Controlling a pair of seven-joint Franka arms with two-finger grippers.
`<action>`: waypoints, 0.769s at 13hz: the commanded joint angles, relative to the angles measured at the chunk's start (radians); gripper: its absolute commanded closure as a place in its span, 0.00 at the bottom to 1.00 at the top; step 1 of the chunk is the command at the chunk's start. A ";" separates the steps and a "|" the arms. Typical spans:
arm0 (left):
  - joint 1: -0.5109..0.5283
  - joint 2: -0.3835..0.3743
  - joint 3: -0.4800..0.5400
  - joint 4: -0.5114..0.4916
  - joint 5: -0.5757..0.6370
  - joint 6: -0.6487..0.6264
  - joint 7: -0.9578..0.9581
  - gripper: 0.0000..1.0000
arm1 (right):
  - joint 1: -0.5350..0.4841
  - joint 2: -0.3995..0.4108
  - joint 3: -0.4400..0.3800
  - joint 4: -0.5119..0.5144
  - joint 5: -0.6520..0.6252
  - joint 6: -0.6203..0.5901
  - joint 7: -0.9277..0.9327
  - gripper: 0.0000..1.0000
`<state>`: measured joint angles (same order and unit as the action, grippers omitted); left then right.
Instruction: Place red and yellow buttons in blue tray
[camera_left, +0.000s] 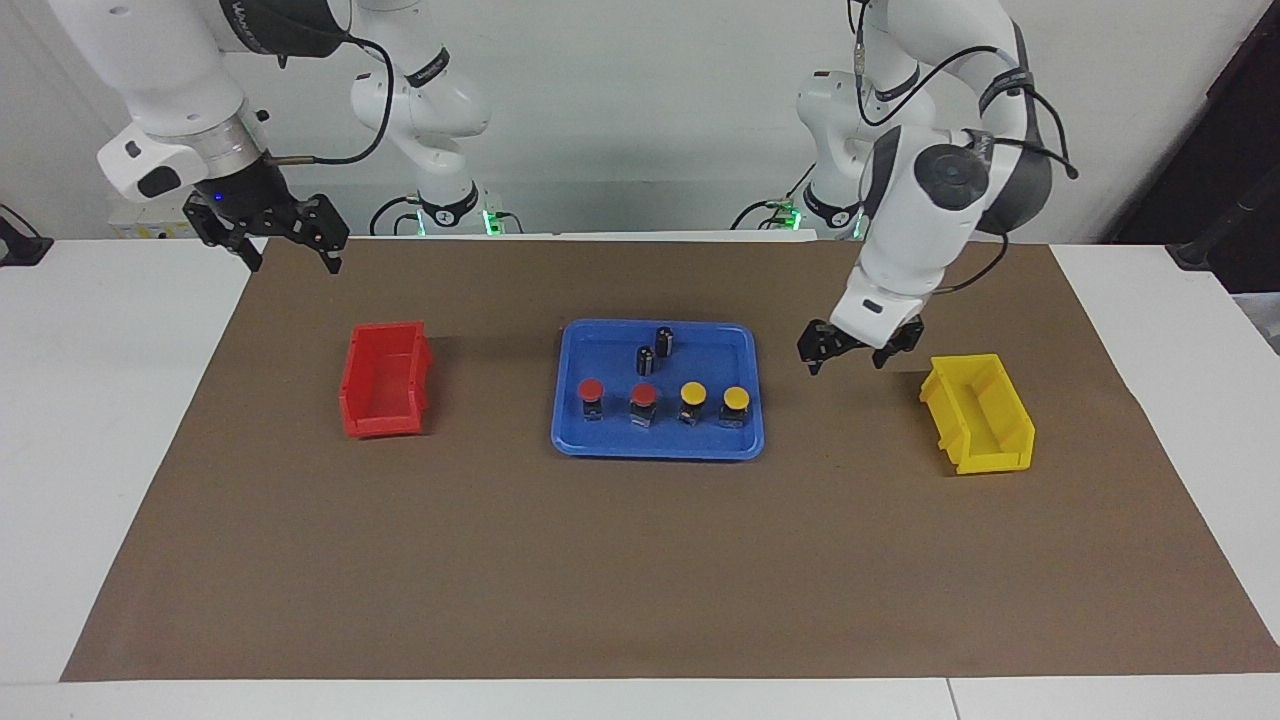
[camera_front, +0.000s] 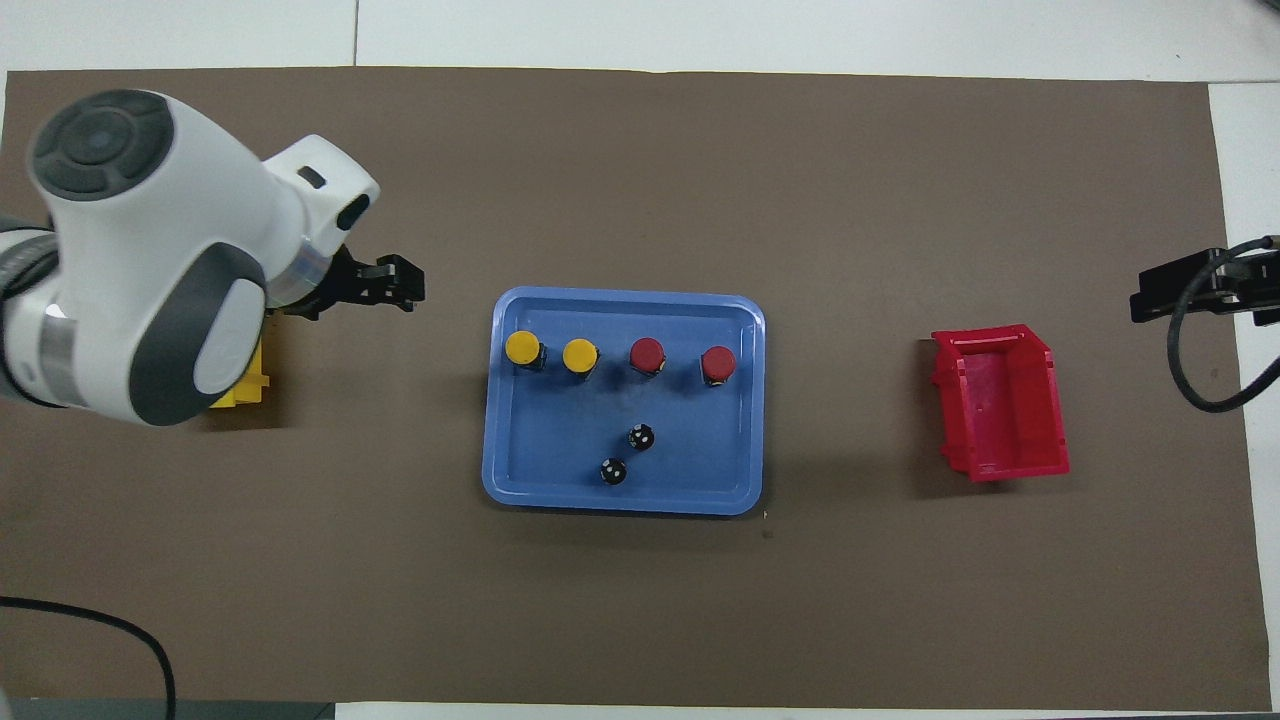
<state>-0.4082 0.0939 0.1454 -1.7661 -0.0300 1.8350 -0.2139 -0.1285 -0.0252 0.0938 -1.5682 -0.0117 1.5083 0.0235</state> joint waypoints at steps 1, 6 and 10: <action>0.112 -0.092 -0.007 -0.012 0.015 -0.089 0.128 0.00 | 0.000 -0.005 -0.005 0.005 0.006 -0.013 -0.027 0.00; 0.279 -0.174 -0.001 0.013 0.019 -0.155 0.346 0.00 | -0.003 -0.009 -0.005 -0.001 0.006 -0.014 -0.022 0.00; 0.266 -0.163 -0.009 0.066 0.059 -0.194 0.344 0.00 | -0.003 -0.010 -0.005 0.000 0.004 -0.019 -0.025 0.00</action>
